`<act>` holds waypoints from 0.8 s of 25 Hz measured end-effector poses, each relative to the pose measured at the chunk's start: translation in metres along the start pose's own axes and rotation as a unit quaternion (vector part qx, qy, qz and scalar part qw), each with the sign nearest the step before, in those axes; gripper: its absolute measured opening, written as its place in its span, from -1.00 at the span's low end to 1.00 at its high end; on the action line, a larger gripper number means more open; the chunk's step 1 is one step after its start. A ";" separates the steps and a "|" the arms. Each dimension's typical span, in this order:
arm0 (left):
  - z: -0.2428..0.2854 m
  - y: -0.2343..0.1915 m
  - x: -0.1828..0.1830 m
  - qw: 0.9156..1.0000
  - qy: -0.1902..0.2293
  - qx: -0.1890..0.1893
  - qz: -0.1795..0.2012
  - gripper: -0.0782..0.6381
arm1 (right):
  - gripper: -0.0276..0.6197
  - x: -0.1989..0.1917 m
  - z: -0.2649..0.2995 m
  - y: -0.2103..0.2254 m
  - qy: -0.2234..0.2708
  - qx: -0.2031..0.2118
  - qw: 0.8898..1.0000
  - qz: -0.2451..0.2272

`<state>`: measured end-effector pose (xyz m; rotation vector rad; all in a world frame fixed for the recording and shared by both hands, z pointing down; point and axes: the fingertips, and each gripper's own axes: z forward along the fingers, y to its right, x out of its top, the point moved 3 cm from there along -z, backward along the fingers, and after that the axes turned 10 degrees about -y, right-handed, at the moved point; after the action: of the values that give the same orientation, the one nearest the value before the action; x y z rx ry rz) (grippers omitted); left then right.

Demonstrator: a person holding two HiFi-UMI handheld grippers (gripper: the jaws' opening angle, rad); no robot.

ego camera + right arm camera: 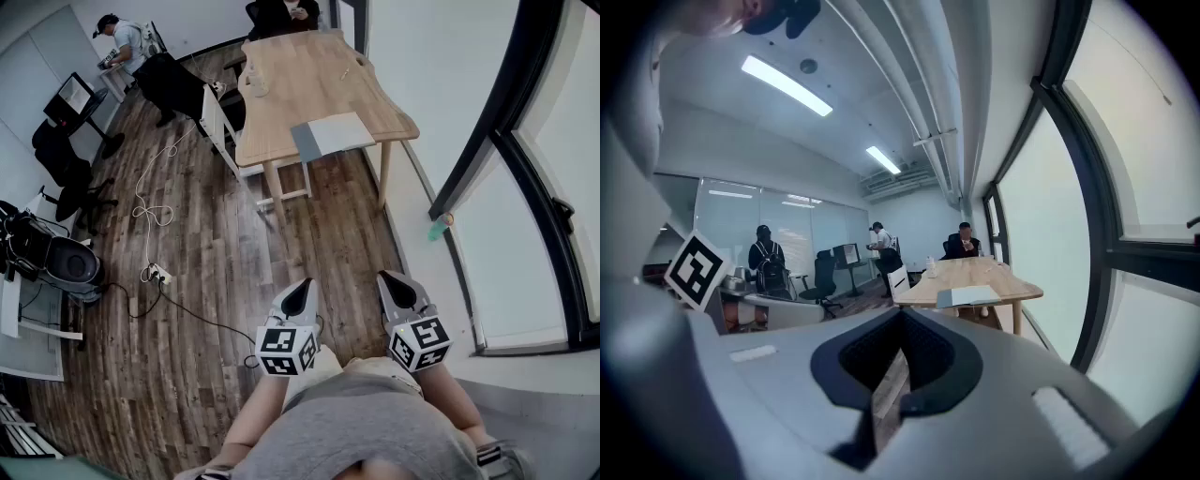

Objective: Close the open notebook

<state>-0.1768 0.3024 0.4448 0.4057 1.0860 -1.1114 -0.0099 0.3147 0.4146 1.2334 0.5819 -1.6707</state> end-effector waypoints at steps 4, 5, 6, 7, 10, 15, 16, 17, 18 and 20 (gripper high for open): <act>-0.013 -0.010 -0.003 1.000 0.007 0.007 -0.011 -0.77 | -0.91 -0.002 0.001 -0.014 0.005 0.001 1.000 0.001; -0.016 -0.011 -0.004 1.000 0.007 0.008 -0.013 -0.77 | -0.91 -0.004 0.001 -0.016 0.003 0.002 1.000 0.001; -0.018 -0.011 -0.006 1.000 0.007 0.009 -0.014 -0.77 | -0.91 -0.006 0.000 -0.018 0.000 0.004 1.000 0.000; -0.019 -0.011 -0.007 1.000 0.007 0.010 -0.016 -0.77 | -0.91 -0.008 -0.002 -0.018 -0.003 0.005 1.000 -0.002; -0.021 -0.010 -0.010 1.000 0.005 0.009 -0.022 -0.77 | -0.91 -0.012 -0.006 -0.018 -0.007 0.008 1.000 -0.005; -0.021 -0.002 -0.015 1.000 0.005 0.012 -0.022 -0.77 | -0.91 -0.014 -0.015 -0.017 -0.006 0.011 1.000 -0.011; -0.021 0.000 -0.016 1.000 0.005 0.013 -0.022 -0.77 | -0.91 -0.015 -0.018 -0.016 -0.005 0.011 1.000 -0.011; -0.021 0.003 -0.017 1.000 0.006 0.015 -0.022 -0.77 | -0.91 -0.016 -0.020 -0.014 -0.005 0.012 1.000 -0.010; -0.021 0.004 -0.017 1.000 0.007 0.017 -0.024 -0.77 | -0.91 -0.017 -0.022 -0.012 -0.007 0.013 1.000 -0.008; -0.020 0.008 -0.019 0.999 0.009 0.020 -0.030 -0.77 | -0.91 -0.021 -0.025 -0.006 -0.011 0.015 1.000 0.000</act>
<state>-0.1802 0.3301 0.4499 0.4176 1.0991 -1.1853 -0.0030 0.3457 0.4237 1.2344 0.5449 -1.6980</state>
